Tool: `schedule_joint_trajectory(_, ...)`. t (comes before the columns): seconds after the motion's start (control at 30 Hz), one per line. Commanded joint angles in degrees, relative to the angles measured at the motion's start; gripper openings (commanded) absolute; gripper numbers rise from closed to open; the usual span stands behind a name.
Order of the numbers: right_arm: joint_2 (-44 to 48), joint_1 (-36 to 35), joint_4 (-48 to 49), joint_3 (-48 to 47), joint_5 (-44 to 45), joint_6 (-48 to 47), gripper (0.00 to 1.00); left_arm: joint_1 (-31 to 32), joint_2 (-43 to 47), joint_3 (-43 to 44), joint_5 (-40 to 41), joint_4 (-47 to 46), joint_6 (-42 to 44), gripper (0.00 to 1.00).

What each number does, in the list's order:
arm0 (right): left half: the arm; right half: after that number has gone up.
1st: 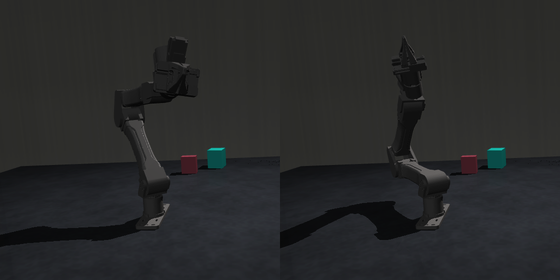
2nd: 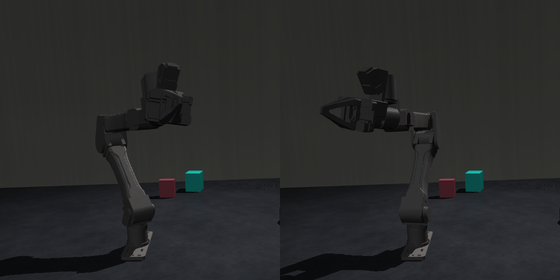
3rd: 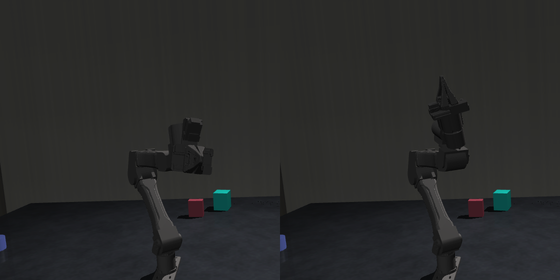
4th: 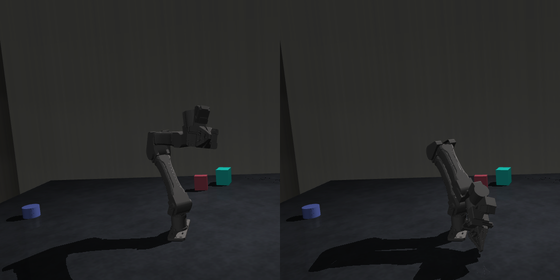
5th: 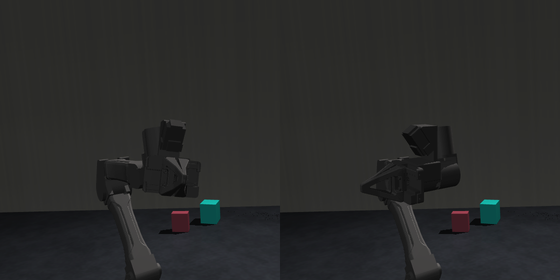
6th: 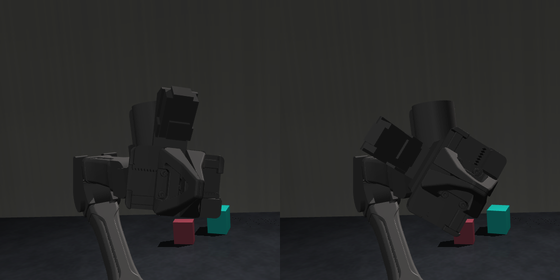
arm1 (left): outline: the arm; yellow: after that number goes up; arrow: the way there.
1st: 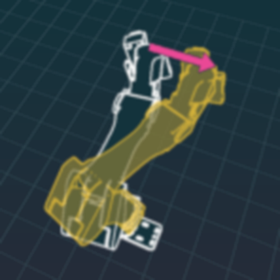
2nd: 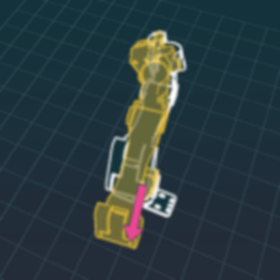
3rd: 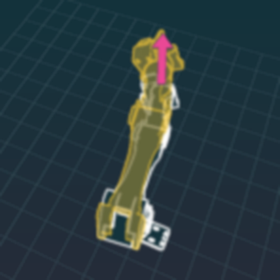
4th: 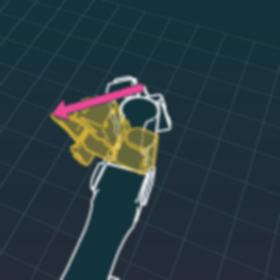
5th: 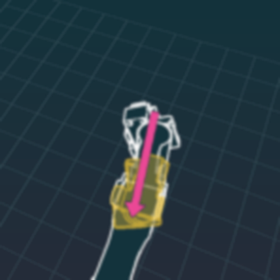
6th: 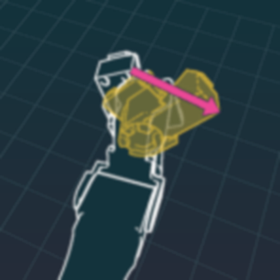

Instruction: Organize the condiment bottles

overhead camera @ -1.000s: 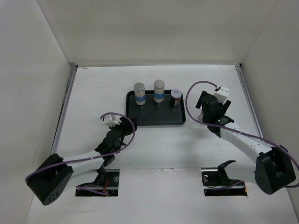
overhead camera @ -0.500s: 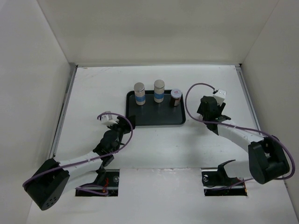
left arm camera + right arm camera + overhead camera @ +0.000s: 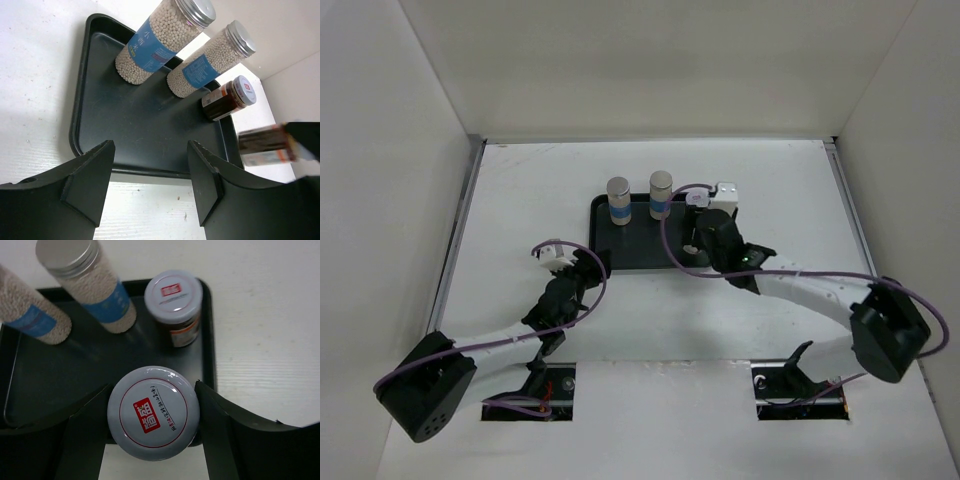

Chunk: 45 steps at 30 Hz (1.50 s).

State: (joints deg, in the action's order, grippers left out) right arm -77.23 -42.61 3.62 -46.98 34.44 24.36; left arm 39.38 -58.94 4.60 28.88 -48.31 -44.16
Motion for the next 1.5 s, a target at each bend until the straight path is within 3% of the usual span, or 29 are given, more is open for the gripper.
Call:
schedule_joint_trajectory(0.0, -5.4, -1.6, 8.8, -6.4, -3.0, 0.0, 0.57, -0.9, 0.8, 1.3, 0.0, -3.2, -0.5, 0.58)
schedule_joint_trajectory(0.3, -17.3, -3.3, 13.0, -11.5, -2.8, -1.4, 0.62, -1.6, -0.3, 1.7, -0.9, -3.1, -0.8, 0.59)
schedule_joint_trajectory(0.5, -12.7, -3.7, 14.0, -9.8, -2.4, -3.1, 1.00, -2.6, -1.7, 2.3, -1.1, -3.1, -0.5, 0.59)
schedule_joint_trajectory(0.63, -4.3, -2.2, 14.0, -4.9, -1.0, -3.6, 1.00, -3.9, -2.9, 2.9, -1.3, -3.0, 0.0, 0.66)
schedule_joint_trajectory(0.7, 0.7, -0.3, 14.0, -1.6, 0.5, -3.4, 1.00, -4.5, -3.7, 3.9, -1.1, -2.1, 0.7, 0.75)
schedule_joint_trajectory(0.73, 3.2, 0.8, 14.0, 0.1, 1.2, -3.1, 1.00, -5.1, -3.6, 4.6, -1.4, -0.9, 1.3, 1.00)
schedule_joint_trajectory(0.93, 11.9, 6.6, 14.0, 8.4, 2.7, -2.2, 1.00, -6.3, 3.3, 11.7, -1.5, 17.4, 2.5, 1.00)
schedule_joint_trajectory(1.2, 12.8, 10.8, 20.9, 17.8, 4.3, 6.2, 1.00, -11.5, 3.7, 20.4, -1.3, 38.3, -0.9, 1.00)
schedule_joint_trajectory(1.47, 14.5, 12.2, 23.2, 20.5, 3.7, 7.9, 1.00, -17.2, 3.2, 25.6, -1.4, 49.5, -1.5, 1.00)
